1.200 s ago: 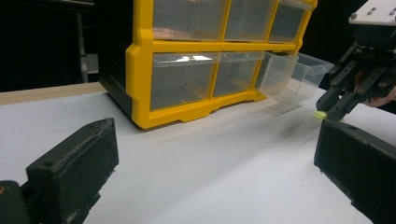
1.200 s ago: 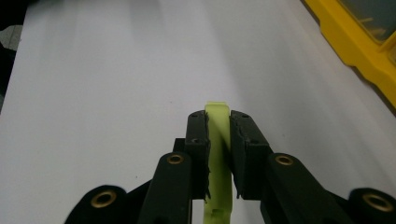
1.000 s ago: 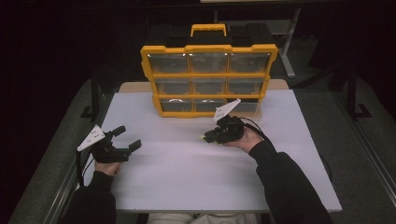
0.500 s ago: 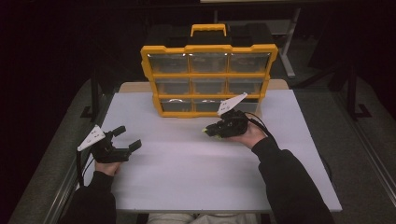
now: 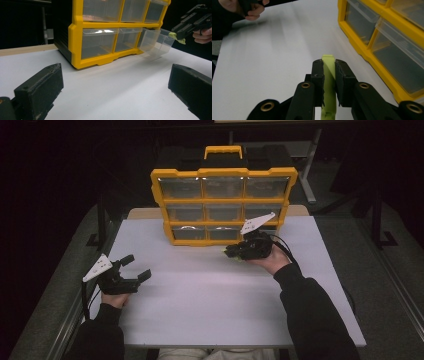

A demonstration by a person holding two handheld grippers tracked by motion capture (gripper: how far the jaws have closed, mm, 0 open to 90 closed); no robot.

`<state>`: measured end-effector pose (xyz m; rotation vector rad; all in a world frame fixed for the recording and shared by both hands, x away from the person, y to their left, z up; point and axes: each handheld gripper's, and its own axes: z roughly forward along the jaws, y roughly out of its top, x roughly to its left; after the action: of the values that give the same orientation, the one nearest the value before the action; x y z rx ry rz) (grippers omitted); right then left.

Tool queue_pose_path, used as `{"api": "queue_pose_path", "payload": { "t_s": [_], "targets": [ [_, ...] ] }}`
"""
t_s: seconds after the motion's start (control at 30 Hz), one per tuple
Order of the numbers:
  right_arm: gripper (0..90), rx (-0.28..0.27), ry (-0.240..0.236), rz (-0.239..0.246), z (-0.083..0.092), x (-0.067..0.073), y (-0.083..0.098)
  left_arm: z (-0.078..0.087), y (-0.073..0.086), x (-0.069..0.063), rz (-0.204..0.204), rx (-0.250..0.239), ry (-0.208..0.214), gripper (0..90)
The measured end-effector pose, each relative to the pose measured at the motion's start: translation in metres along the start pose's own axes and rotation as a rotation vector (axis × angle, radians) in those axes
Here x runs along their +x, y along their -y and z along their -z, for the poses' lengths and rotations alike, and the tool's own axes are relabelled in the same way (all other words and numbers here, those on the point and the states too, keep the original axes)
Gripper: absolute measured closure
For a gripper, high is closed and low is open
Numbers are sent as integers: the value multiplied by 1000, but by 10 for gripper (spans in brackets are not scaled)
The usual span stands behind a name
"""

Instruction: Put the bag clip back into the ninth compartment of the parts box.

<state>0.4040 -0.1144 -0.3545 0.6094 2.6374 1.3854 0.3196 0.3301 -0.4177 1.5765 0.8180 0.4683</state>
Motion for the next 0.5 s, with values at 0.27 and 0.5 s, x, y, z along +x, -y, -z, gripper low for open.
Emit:
{"api": "queue_pose_path", "payload": {
  "t_s": [0.27,0.5],
  "targets": [
    [767,-59,24,-33,12,-6,-1,0,0,0,0,0,0,0],
    [766,-105,56,-49,23,-11,0,0,0,0,-1,-7,-7,0]
  ]
}}
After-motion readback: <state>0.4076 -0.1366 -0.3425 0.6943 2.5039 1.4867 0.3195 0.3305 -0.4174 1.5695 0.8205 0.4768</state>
